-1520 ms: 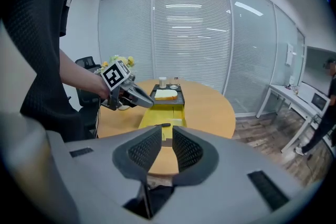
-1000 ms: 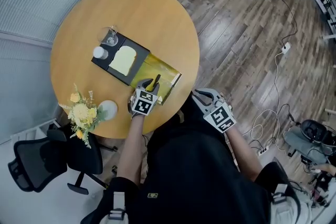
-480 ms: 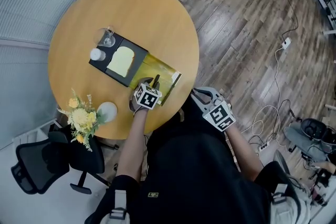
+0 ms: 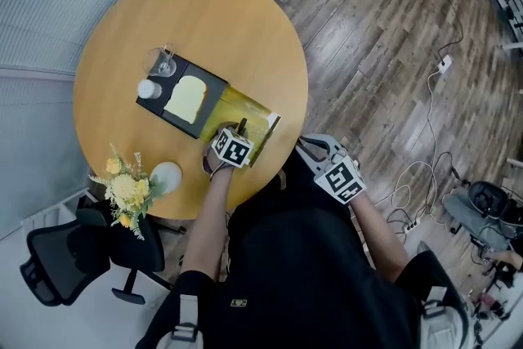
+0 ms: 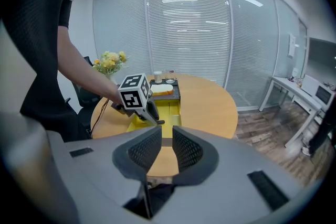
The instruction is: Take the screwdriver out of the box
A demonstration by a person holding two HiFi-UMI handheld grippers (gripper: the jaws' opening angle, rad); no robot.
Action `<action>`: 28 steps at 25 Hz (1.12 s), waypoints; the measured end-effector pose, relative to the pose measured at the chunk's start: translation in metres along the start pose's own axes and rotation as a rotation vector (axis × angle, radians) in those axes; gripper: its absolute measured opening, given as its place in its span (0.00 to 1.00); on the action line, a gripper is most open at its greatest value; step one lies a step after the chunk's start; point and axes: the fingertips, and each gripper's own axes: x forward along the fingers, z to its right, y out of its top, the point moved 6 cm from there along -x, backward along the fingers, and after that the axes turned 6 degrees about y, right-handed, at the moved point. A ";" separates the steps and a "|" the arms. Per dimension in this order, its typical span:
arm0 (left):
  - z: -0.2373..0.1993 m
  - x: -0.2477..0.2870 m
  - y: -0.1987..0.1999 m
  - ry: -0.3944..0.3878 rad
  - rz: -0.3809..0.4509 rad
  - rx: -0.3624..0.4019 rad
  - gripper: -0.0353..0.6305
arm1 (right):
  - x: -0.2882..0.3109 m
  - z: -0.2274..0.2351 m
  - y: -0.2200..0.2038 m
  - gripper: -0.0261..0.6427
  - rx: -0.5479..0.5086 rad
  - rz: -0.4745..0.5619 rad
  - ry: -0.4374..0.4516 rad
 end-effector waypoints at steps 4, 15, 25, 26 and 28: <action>-0.001 0.006 -0.001 0.005 -0.018 0.008 0.20 | -0.001 0.003 -0.003 0.13 0.009 -0.015 -0.009; 0.000 0.010 0.000 0.008 -0.036 0.023 0.18 | -0.001 0.002 0.000 0.12 0.015 0.014 0.008; 0.001 0.010 -0.001 0.013 -0.036 0.019 0.16 | -0.003 0.004 -0.001 0.12 0.012 0.016 0.000; 0.001 0.009 -0.001 0.015 -0.035 0.019 0.15 | -0.003 0.003 0.000 0.12 0.012 0.021 0.003; 0.001 0.008 -0.001 0.015 -0.033 0.014 0.15 | -0.004 0.002 0.000 0.12 0.007 0.025 0.004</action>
